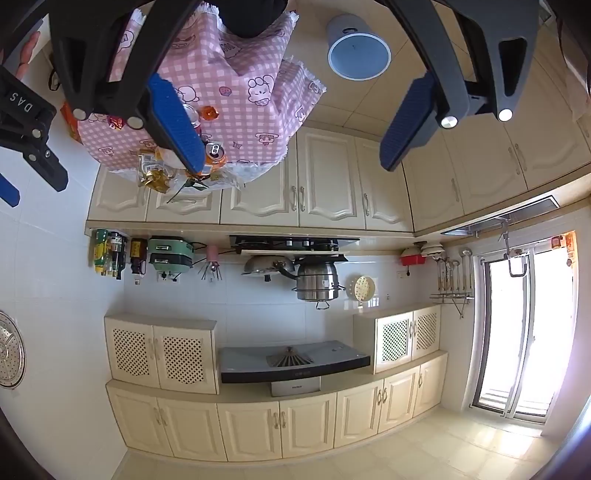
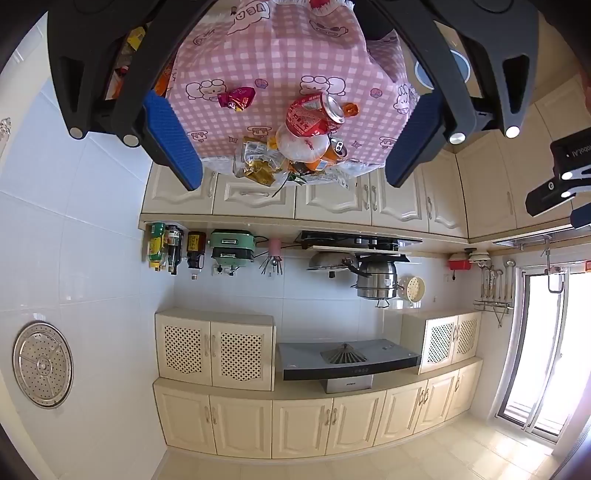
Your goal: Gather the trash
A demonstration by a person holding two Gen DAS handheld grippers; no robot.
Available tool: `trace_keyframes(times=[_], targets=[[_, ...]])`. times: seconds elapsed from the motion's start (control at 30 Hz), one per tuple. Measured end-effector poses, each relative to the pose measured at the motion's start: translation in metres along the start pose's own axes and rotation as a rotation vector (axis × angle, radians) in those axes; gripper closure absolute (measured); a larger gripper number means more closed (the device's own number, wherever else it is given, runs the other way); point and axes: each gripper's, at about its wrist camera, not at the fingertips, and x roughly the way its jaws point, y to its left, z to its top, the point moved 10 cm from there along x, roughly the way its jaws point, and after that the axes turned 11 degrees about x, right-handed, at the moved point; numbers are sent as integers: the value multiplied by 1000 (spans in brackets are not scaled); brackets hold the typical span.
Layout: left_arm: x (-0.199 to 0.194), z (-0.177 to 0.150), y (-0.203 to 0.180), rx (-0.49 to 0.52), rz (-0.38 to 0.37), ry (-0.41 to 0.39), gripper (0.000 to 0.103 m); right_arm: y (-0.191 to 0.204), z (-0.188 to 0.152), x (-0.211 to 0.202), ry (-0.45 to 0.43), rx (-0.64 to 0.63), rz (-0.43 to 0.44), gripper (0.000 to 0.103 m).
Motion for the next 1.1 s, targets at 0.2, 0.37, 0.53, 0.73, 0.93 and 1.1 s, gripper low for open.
trace_keyframes(times=[0.2,0.37,0.53,0.73,0.93,1.1], targets=[[0,-1,0,-1,-2,5,9,0,1,0,-9,0,1,6],[0,-1,0,2,-1,2,9,0,1,0,-7,0,1,6],[1,-1,0,3,-1,5,9,-1,0,2,-5,0,1,6],[-1,-3,1,3,-1,6,9,0,-1,1,-6,2,-1,6],[-1,-2,0,5,-3,8,9,-5,-3,1,0,7,-6,6],[-2,-2,0,7,-2,8,9,-4,-4,2,3,8,-6,6]])
